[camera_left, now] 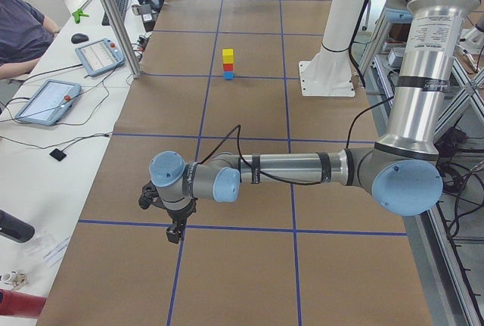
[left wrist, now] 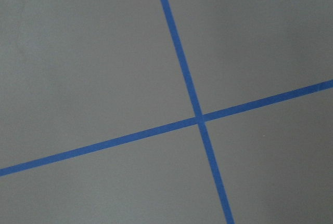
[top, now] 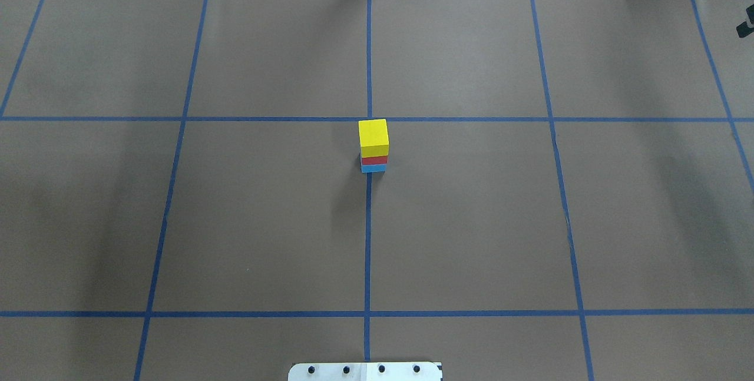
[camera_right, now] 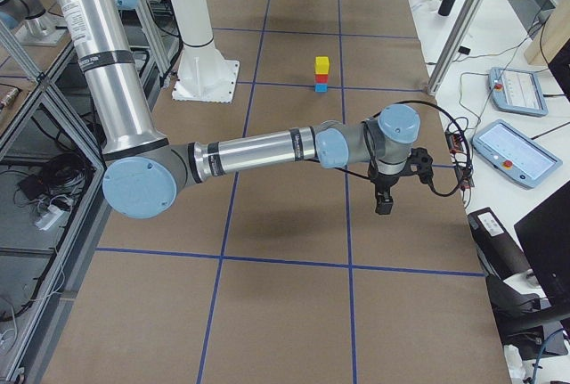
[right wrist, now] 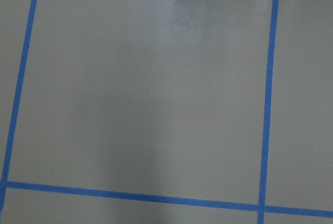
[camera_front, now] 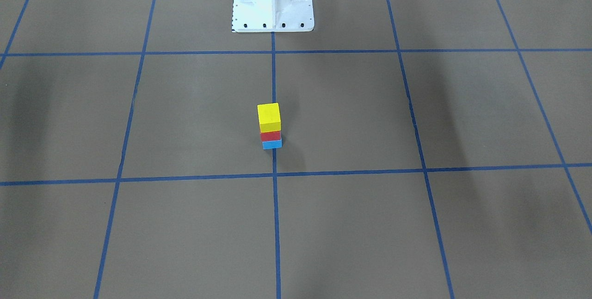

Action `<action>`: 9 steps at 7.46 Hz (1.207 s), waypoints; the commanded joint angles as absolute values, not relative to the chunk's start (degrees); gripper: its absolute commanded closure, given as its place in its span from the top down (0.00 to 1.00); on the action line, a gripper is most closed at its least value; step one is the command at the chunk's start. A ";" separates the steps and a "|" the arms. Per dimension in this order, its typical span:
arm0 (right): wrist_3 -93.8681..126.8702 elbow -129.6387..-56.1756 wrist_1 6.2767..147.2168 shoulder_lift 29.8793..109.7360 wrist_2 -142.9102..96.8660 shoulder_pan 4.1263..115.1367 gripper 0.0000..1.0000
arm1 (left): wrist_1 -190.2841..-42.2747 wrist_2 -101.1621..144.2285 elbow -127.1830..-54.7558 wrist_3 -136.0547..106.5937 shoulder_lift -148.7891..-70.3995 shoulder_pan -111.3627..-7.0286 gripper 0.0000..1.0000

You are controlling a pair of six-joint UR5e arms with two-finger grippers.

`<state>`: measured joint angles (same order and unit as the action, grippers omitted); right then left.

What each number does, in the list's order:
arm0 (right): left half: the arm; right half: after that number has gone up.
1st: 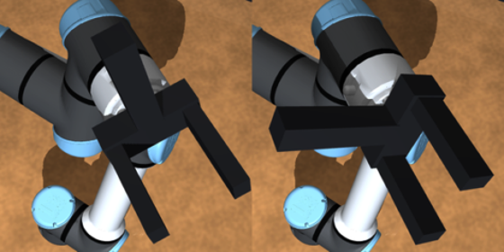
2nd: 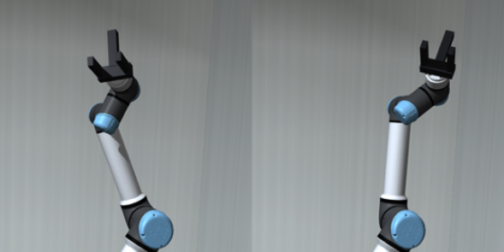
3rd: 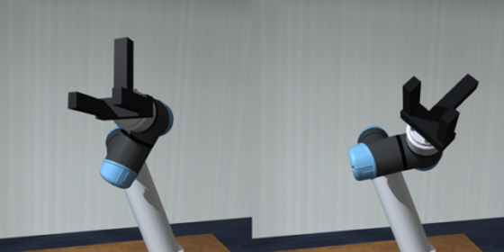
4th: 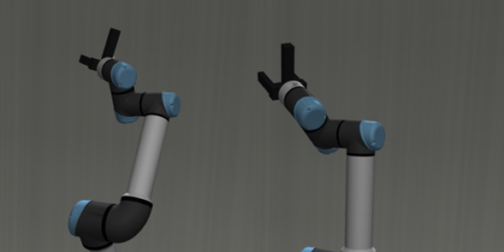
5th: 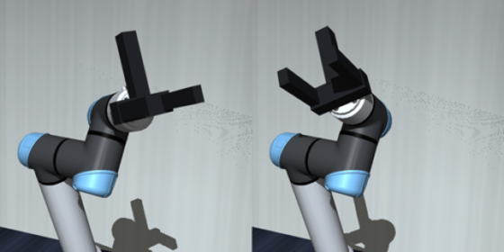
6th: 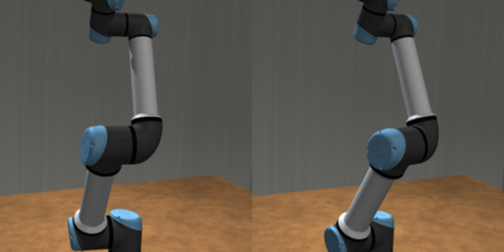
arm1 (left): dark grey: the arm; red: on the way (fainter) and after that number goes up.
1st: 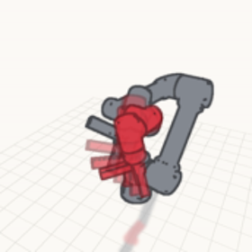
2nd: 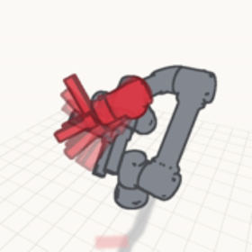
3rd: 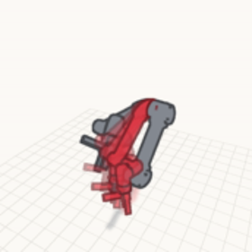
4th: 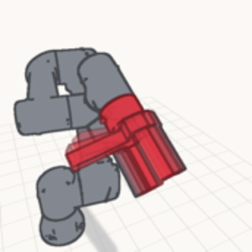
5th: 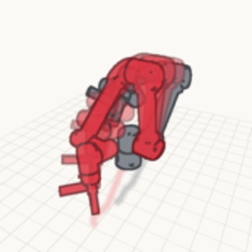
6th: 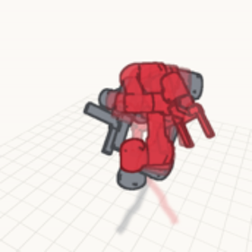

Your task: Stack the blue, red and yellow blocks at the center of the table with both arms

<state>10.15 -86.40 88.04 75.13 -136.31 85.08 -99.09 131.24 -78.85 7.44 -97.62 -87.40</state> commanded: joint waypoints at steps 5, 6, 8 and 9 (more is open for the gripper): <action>9.06 -85.35 95.98 75.15 -135.80 89.56 1.00 | -93.53 133.86 -92.80 -6.06 -94.39 -87.36 1.00; 8.53 -85.25 96.06 75.41 -135.97 90.34 1.00 | -93.52 133.86 -92.81 -5.98 -94.22 -87.36 1.00; 8.53 -88.40 96.68 78.29 -136.06 90.88 1.00 | -93.34 134.03 -94.47 -5.80 -93.43 -87.45 1.00; 8.53 -90.16 96.68 80.31 -135.97 90.88 1.00 | -93.43 134.03 -94.74 -5.80 -93.08 -87.45 1.00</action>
